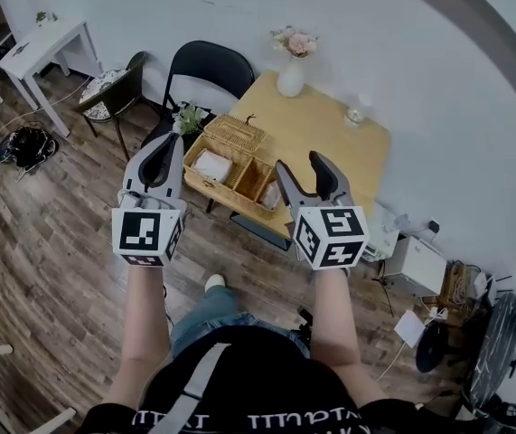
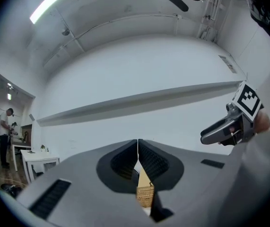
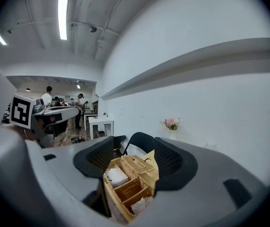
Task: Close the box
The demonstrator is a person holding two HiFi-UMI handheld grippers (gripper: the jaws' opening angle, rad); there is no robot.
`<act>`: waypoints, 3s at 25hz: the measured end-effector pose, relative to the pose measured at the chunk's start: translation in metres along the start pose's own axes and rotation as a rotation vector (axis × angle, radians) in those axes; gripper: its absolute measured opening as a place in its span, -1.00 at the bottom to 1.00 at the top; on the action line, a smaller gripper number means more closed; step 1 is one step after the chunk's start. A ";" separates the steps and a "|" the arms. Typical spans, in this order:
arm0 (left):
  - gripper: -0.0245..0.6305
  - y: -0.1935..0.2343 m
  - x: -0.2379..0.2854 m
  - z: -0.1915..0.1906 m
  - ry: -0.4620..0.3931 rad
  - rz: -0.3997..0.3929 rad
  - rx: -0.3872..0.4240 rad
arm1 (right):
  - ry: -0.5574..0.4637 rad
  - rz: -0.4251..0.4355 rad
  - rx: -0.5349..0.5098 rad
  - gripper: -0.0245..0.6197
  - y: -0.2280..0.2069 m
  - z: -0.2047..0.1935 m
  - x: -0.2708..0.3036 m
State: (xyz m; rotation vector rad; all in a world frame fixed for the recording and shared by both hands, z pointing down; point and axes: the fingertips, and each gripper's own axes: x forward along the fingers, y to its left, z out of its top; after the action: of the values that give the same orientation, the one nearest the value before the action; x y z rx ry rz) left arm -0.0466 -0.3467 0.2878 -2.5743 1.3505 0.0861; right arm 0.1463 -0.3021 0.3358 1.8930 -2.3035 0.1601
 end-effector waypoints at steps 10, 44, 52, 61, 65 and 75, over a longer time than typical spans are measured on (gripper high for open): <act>-0.88 0.070 0.085 -0.049 0.037 -0.048 -0.056 | 0.082 -0.050 0.056 -0.06 -0.011 -0.012 0.110; -0.88 0.071 0.183 -0.154 0.282 -0.008 -0.073 | 0.654 0.184 0.377 -0.06 -0.096 -0.210 0.273; -0.88 0.065 0.199 -0.163 0.314 -0.007 -0.064 | 0.667 0.294 0.863 -0.06 -0.102 -0.241 0.295; -0.88 0.056 0.203 -0.167 0.328 -0.036 -0.005 | 0.555 0.357 1.242 -0.59 -0.103 -0.247 0.306; -0.88 0.057 0.202 -0.163 0.314 -0.037 -0.007 | 0.510 0.362 1.160 -0.60 -0.105 -0.234 0.305; -0.88 0.053 0.189 -0.139 0.257 -0.061 0.002 | 0.444 0.332 0.836 -0.60 -0.103 -0.188 0.294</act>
State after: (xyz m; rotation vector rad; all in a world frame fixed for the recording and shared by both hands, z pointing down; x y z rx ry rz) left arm 0.0106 -0.5601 0.3831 -2.6951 1.3495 -0.2655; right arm 0.2011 -0.5713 0.5740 1.4465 -2.3601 1.6074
